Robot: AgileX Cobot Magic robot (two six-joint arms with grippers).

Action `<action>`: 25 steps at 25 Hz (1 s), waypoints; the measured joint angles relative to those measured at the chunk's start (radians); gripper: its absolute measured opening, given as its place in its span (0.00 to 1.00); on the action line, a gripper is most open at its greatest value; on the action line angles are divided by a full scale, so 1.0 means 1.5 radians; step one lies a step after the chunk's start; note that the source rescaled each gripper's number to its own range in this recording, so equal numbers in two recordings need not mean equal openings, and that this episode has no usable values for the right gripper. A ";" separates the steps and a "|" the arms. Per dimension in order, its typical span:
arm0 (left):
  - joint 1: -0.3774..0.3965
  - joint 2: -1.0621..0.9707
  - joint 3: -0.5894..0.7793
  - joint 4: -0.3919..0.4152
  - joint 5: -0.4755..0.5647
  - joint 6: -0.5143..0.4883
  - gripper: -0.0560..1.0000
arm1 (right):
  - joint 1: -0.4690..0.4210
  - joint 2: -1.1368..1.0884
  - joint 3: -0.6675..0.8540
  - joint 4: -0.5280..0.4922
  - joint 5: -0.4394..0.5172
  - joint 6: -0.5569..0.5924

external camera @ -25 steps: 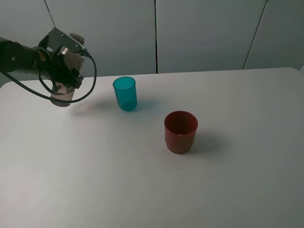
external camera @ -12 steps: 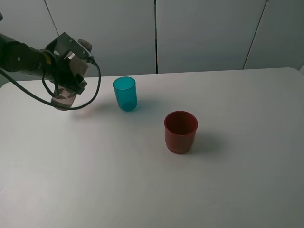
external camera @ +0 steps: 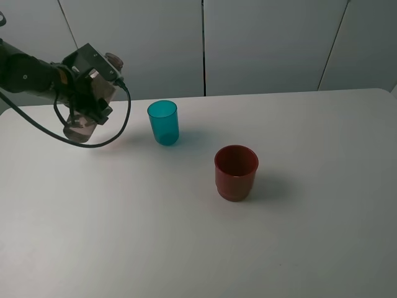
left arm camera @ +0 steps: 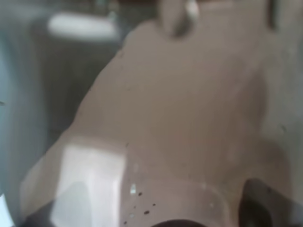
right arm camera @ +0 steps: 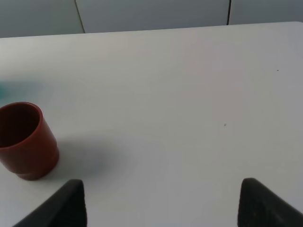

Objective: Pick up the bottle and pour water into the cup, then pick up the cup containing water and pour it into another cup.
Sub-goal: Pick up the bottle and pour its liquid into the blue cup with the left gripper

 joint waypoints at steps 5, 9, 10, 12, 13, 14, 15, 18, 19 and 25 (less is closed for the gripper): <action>-0.003 -0.001 -0.005 0.022 0.005 0.000 0.08 | 0.000 0.000 0.000 0.000 0.000 0.004; -0.006 -0.001 -0.012 0.053 0.008 0.002 0.08 | 0.000 0.000 0.000 0.000 0.000 0.004; -0.006 -0.001 -0.017 0.068 0.011 0.002 0.08 | 0.000 0.000 0.000 0.000 0.000 0.004; -0.011 -0.001 -0.028 0.093 0.021 0.002 0.08 | 0.000 0.000 0.000 0.000 0.000 0.004; -0.013 -0.001 -0.034 0.105 0.025 0.002 0.08 | 0.000 0.000 0.000 0.000 0.000 0.004; -0.015 -0.001 -0.038 0.112 0.028 0.002 0.08 | 0.000 0.000 0.000 0.000 0.000 0.004; -0.015 -0.001 -0.040 0.120 0.030 0.002 0.08 | 0.000 0.000 0.000 0.000 0.000 0.004; -0.016 -0.001 -0.044 0.148 0.035 0.002 0.08 | 0.000 0.000 0.000 0.000 0.000 0.000; -0.016 -0.001 -0.044 0.158 0.036 0.002 0.08 | 0.000 0.000 0.000 0.000 0.000 0.000; -0.030 -0.001 -0.044 0.216 0.039 0.002 0.08 | 0.000 0.000 0.000 0.000 0.000 0.000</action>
